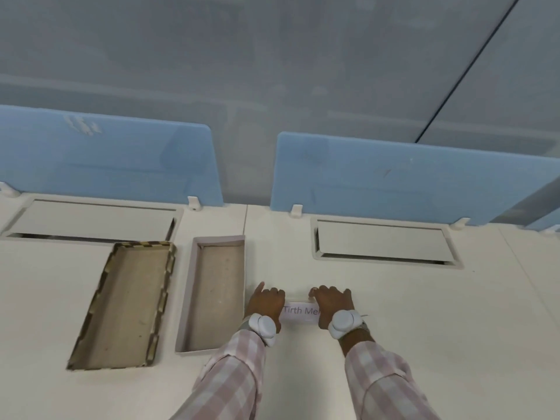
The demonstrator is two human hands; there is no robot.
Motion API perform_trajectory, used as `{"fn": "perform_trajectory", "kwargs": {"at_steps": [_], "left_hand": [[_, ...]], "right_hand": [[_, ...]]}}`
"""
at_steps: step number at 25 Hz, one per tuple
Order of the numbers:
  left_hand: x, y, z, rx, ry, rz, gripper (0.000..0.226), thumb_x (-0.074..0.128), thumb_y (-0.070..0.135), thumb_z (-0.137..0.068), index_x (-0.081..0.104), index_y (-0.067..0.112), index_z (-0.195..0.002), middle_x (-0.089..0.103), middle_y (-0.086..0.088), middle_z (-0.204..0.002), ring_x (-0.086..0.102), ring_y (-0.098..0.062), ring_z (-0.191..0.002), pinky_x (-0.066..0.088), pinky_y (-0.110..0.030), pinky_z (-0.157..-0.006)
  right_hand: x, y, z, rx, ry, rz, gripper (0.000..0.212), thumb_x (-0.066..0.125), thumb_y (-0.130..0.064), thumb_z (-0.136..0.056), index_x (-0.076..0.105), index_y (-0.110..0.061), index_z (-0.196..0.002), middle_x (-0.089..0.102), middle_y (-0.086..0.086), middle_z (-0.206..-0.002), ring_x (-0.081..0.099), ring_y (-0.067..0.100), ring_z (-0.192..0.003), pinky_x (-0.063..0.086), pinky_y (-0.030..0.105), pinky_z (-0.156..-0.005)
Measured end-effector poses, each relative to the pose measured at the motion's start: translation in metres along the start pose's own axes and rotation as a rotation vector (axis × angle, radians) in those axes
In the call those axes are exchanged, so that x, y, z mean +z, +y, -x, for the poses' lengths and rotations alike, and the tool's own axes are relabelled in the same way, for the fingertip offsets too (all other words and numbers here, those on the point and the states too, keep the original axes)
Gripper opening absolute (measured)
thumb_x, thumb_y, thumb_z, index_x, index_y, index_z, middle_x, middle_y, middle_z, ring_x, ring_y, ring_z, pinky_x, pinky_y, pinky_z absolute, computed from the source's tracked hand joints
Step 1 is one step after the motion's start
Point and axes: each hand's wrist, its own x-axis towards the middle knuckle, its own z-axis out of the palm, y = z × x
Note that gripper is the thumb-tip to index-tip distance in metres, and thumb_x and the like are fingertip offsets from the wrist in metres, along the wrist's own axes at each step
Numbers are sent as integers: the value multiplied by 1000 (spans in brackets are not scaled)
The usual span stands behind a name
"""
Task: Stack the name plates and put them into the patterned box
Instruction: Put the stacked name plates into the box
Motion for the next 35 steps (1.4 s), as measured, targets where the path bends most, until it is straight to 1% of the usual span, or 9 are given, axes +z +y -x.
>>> {"fn": "perform_trajectory", "kwargs": {"at_steps": [2,4,10,14,20,27,31,33,35], "left_hand": [[-1,4,-9,-6,-27,24,59,74,14,-74,48,9,-127,55,-11,-126,58,-30,-114,44,-39,-94],[-2,6,-18,12,-51,36,61,77,13,-71,48,10,-125,52,-11,-126,57,-31,-114,46,-38,-85],[-19,15,-21,-37,-64,102,68,85,18,-64,51,9,-122,58,-13,-123,58,-31,-113,48,-35,-88],[-16,21,-16,-42,-73,110,71,86,19,-63,50,9,-124,58,-13,-125,58,-32,-114,48,-40,-93],[-11,19,-13,-20,-63,138,67,89,18,-61,55,9,-118,57,-12,-121,58,-31,-112,48,-38,-88],[-13,29,-6,-93,5,167,68,86,24,-65,53,9,-122,61,-13,-119,62,-31,-107,50,-35,-84],[-46,21,22,-187,153,302,68,86,32,-61,56,12,-119,66,-10,-115,64,-28,-103,51,-32,-80],[-64,8,41,-270,238,433,69,85,39,-57,60,15,-116,68,-8,-110,66,-26,-97,51,-30,-74],[-75,-10,58,-370,303,594,66,85,45,-51,64,18,-108,70,-4,-103,65,-23,-86,48,-26,-67]], "right_hand": [[2,9,-7,-39,-20,-4,63,73,-12,-73,48,-19,-131,55,4,-131,55,26,-121,34,46,-103],[9,16,-12,-76,8,5,64,77,-16,-68,51,-17,-126,56,4,-126,58,27,-115,37,44,-99],[-8,33,-16,-141,68,81,68,82,-28,-58,54,-19,-119,67,2,-113,63,25,-106,28,49,-102],[-11,37,-17,-146,-21,4,72,82,-25,-64,52,-20,-129,60,1,-129,56,22,-121,26,52,-112],[12,36,-15,-163,74,11,67,80,-23,-63,53,-20,-124,60,0,-124,61,23,-113,38,39,-98],[-1,36,-7,-128,95,111,87,80,-30,-62,38,-18,-137,65,1,-123,60,23,-117,13,58,-115],[-48,30,4,-143,319,118,88,74,-28,-66,33,-24,-144,52,-1,-140,41,20,-137,4,66,-116],[-70,13,7,-69,527,29,95,73,-26,-70,23,-21,-151,35,4,-154,25,23,-147,11,64,-116],[-84,-13,8,71,742,-320,93,72,-23,-74,22,-13,-152,31,12,-155,31,31,-143,28,56,-113]]}}
